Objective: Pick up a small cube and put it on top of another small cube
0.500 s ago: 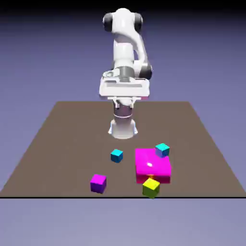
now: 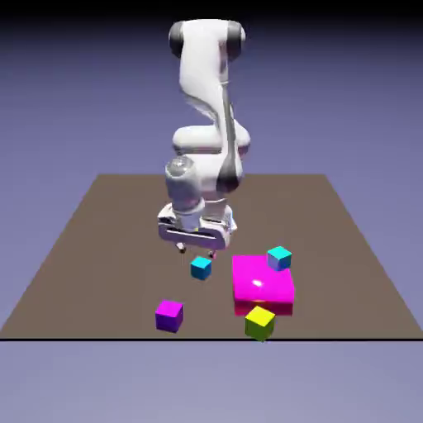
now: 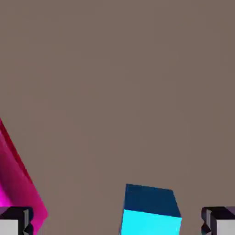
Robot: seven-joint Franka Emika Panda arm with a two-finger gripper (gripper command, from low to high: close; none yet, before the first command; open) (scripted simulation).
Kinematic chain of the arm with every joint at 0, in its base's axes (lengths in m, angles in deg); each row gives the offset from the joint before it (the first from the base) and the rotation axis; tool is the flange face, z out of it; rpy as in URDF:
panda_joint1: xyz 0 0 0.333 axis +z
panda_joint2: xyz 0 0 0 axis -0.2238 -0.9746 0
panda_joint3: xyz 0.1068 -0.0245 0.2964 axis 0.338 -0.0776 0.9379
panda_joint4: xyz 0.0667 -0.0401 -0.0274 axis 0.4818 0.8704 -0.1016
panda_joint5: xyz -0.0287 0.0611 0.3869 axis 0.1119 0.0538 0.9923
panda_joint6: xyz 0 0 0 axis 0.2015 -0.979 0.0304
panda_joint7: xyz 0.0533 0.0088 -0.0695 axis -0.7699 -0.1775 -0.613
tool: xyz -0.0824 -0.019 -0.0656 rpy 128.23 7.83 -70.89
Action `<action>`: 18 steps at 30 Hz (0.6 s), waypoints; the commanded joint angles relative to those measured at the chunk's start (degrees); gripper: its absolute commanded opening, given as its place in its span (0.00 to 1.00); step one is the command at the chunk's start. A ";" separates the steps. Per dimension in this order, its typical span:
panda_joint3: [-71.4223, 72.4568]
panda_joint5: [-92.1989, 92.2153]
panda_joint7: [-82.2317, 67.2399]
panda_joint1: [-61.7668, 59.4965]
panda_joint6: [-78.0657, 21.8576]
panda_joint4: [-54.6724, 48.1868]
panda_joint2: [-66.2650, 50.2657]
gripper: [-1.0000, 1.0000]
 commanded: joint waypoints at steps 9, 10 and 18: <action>5.99 10.06 -6.70 -2.64 11.60 0.67 -13.31 0.50; 5.99 10.06 -6.70 -2.64 11.60 0.67 -13.31 0.00; -1.97 2.56 2.65 0.87 -1.47 -2.04 -1.87 0.00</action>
